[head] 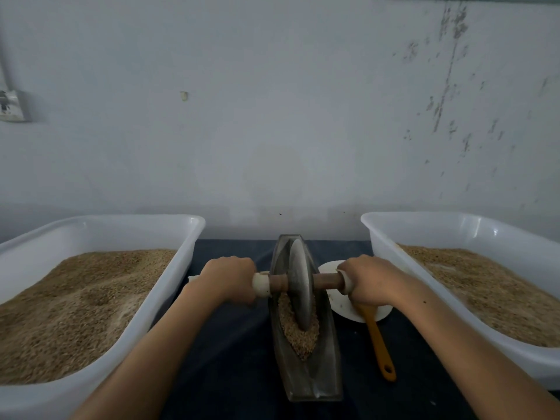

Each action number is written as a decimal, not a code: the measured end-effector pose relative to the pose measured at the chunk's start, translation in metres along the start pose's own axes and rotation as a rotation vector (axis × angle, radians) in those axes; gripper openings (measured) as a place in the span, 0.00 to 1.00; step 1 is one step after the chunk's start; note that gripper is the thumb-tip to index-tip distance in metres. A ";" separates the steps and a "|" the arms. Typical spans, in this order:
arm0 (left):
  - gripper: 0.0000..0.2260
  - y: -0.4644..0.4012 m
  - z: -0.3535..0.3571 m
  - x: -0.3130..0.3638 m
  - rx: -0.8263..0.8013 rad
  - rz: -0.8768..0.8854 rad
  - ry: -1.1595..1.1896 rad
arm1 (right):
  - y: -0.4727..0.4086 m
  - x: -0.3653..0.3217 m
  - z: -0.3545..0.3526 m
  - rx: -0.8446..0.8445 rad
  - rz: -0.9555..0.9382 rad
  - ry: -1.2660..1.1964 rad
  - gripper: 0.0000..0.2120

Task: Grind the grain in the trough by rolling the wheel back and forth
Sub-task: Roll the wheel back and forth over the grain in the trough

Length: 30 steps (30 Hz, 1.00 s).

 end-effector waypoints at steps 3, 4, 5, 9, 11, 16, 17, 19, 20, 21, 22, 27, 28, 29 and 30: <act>0.15 0.000 -0.004 0.000 0.071 -0.016 -0.010 | 0.001 -0.002 -0.002 0.053 0.006 -0.015 0.09; 0.13 0.000 -0.006 0.000 0.111 -0.024 -0.010 | 0.002 -0.003 -0.003 0.090 0.004 -0.008 0.08; 0.12 0.001 -0.007 0.000 0.153 -0.036 -0.009 | 0.003 -0.004 -0.005 0.140 -0.002 0.012 0.08; 0.07 0.000 -0.005 -0.003 0.231 -0.066 0.047 | 0.002 -0.010 -0.013 0.334 -0.054 0.094 0.10; 0.07 0.000 -0.004 -0.005 0.234 -0.065 0.053 | 0.000 -0.009 -0.012 0.336 -0.052 0.097 0.11; 0.11 -0.003 -0.001 -0.002 0.141 -0.026 0.009 | -0.002 -0.003 -0.007 0.223 -0.029 0.040 0.10; 0.13 -0.004 0.000 -0.001 0.110 -0.013 0.006 | -0.002 -0.002 -0.005 0.173 -0.020 0.018 0.09; 0.15 -0.004 0.002 -0.001 0.054 0.007 0.013 | -0.002 -0.001 -0.002 0.078 -0.008 -0.005 0.08; 0.15 -0.004 0.002 -0.001 0.029 0.015 0.019 | -0.002 -0.001 -0.002 0.045 -0.004 -0.008 0.08; 0.16 -0.004 0.003 0.000 0.009 0.020 0.026 | -0.001 -0.001 -0.002 0.023 0.000 -0.008 0.08; 0.16 -0.004 0.003 0.000 -0.006 0.023 0.033 | -0.001 -0.001 -0.002 0.011 0.003 -0.007 0.08; 0.15 -0.002 -0.001 -0.001 0.064 -0.012 0.010 | 0.000 -0.002 -0.003 0.054 0.002 -0.005 0.10; 0.14 -0.002 -0.002 -0.001 0.093 -0.025 0.007 | 0.000 -0.003 -0.003 0.080 0.001 -0.002 0.09; 0.13 -0.002 -0.004 -0.002 0.121 -0.039 0.003 | 0.000 -0.003 -0.004 0.108 0.001 0.006 0.08; 0.12 -0.002 -0.005 -0.002 0.147 -0.053 -0.005 | 0.000 -0.004 -0.005 0.141 -0.002 0.018 0.07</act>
Point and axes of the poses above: each hand's wrist, its own y-axis away from the middle knuckle, its own z-axis out of the palm, x = y × z, the point moved 8 cm from there along -y, towards the middle knuckle, and after that the axes turned 12 degrees about -y, right-handed, at the moved point
